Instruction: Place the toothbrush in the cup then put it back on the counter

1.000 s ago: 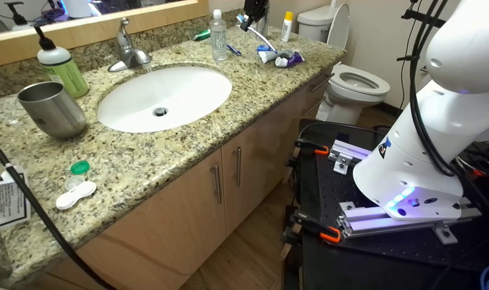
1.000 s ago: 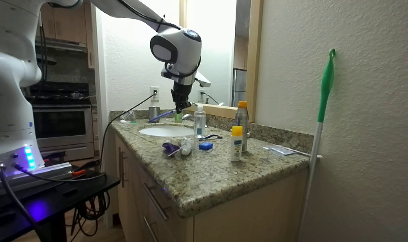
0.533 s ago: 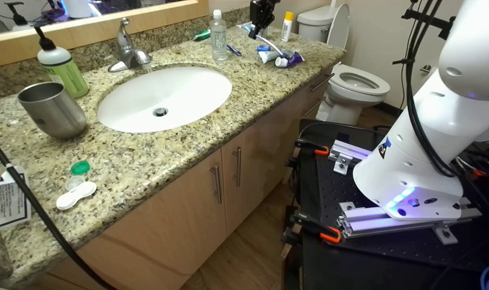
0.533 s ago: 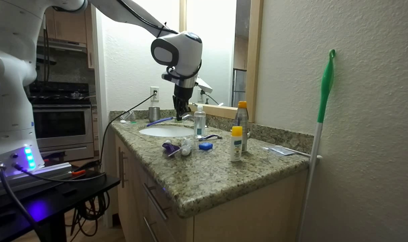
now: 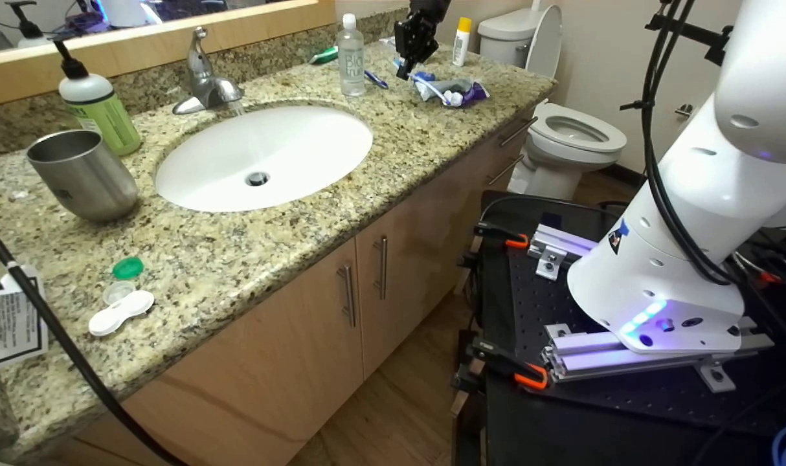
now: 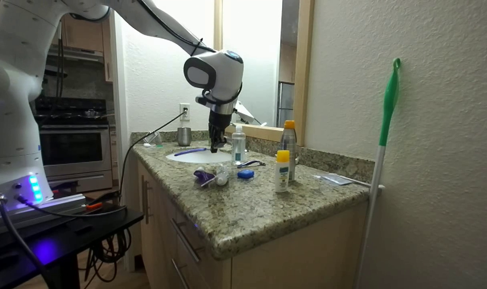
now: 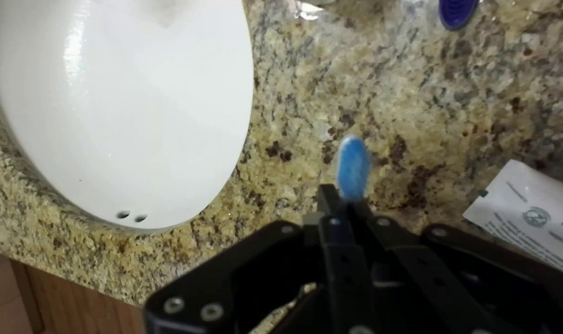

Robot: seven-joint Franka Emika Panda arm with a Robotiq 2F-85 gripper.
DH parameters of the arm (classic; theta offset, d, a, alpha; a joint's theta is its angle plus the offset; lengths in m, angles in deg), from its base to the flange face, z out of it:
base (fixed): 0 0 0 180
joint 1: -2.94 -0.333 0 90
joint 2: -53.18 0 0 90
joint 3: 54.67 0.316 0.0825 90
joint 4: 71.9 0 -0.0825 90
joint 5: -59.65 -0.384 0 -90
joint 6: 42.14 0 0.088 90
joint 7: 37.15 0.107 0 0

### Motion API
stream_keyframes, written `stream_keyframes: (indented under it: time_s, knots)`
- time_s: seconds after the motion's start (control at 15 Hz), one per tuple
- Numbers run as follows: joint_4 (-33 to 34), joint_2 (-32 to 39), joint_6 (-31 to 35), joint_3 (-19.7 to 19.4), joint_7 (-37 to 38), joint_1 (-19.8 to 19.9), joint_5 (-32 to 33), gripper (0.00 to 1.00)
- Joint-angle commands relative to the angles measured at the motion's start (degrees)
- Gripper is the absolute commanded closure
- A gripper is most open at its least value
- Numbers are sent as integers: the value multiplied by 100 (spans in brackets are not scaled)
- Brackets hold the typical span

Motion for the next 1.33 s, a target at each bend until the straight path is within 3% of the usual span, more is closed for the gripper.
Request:
stream_keyframes:
  time_s: [0.0,0.13,0.33,0.4,0.47,0.87,1.07,1.27]
  knots:
    - [273,606,618,-126,544,-293,-229,99]
    - [339,778,1214,-158,829,-400,-336,99]
    - [474,881,1600,-199,1280,-493,-382,99]
    - [499,873,1553,-267,1528,-558,-234,69]
    - [416,932,1390,-795,1228,-947,-524,68]
    - [377,575,223,-2082,1182,-1840,-55,27]
    - [151,-513,350,-1794,1029,-1552,45,6]
    - [-12,-1431,512,-1818,723,-1528,113,0]
